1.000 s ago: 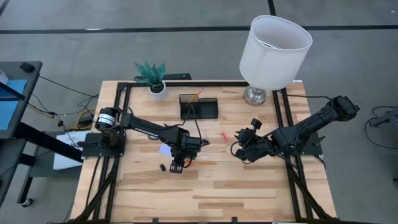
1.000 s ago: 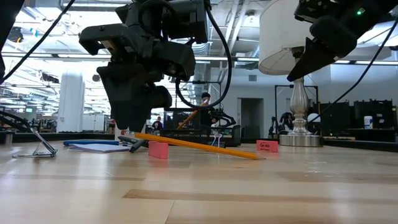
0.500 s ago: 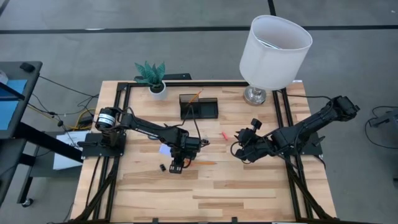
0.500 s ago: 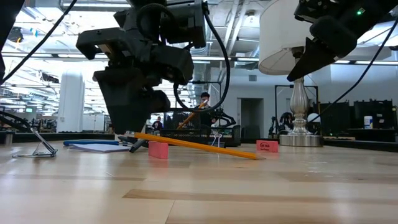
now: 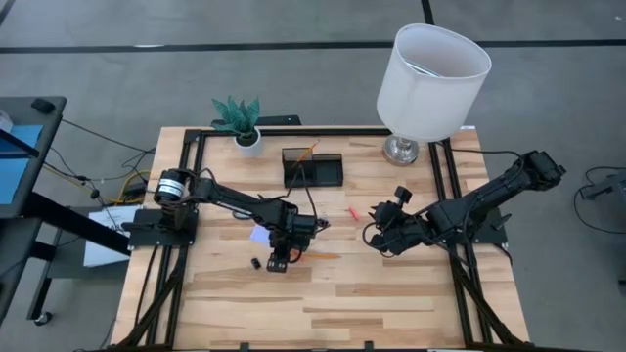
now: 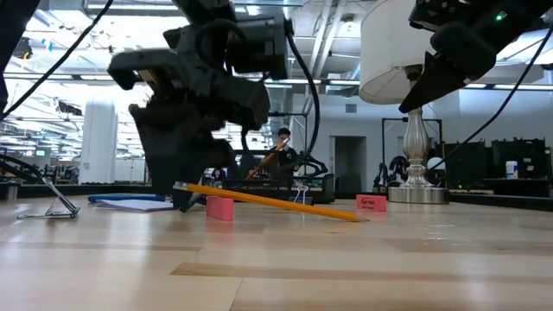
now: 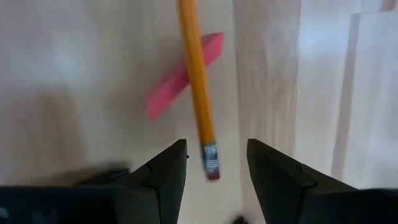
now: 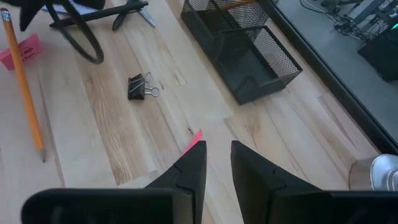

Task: Pick and place office supplies into organizer
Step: Put the yellow pencil into the desk organizer

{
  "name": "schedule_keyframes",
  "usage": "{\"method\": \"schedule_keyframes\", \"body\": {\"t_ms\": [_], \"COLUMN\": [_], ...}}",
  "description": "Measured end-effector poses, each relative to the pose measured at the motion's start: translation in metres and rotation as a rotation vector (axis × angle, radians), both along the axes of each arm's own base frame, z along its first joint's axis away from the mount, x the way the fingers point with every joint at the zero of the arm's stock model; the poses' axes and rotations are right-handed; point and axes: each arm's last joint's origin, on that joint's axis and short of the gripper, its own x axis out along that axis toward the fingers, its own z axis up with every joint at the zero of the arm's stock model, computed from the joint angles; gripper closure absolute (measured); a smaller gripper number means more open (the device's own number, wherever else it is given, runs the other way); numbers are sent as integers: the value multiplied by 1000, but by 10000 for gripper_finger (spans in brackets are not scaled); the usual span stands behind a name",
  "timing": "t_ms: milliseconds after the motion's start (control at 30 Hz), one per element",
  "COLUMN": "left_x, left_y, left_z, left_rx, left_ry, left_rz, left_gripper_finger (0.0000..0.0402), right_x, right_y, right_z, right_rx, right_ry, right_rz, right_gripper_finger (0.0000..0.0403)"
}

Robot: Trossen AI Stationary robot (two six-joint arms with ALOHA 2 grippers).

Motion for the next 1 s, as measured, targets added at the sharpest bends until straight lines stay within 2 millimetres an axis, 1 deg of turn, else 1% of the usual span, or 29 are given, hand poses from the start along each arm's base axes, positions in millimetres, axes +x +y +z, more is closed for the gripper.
{"method": "schedule_keyframes", "body": {"t_ms": [100, 300, 400, 467, 567, 733, 767, 1000], "left_x": [1, 2, 2, 2, 4, 6, 6, 6], "left_y": [3, 5, 6, 7, 7, 12, 13, 14], "left_z": [-5, -6, -6, -6, -6, -6, -6, -6], "left_rx": [-32, -42, -47, -45, -41, -40, -39, -36], "left_ry": [17, 12, 6, -2, -28, -45, -45, -38], "left_rz": [0, -8, -19, -30, -46, -40, -36, -30], "left_gripper_finger": [241, 242, 252, 267, 302, 382, 388, 394], "right_x": [0, -1, -1, -1, -1, 0, -1, 0], "right_y": [0, 0, 0, 0, 0, 0, 0, 0], "right_z": [0, 0, 0, 0, 0, 0, 0, 0], "right_rx": [-1, -2, -3, -3, -3, -2, -3, -3], "right_ry": [2, 5, 6, 6, 6, 5, 6, 6], "right_rz": [0, -1, -1, -1, -1, -1, -1, -1], "right_gripper_finger": [336, 336, 336, 336, 336, 336, 336, 336]}}
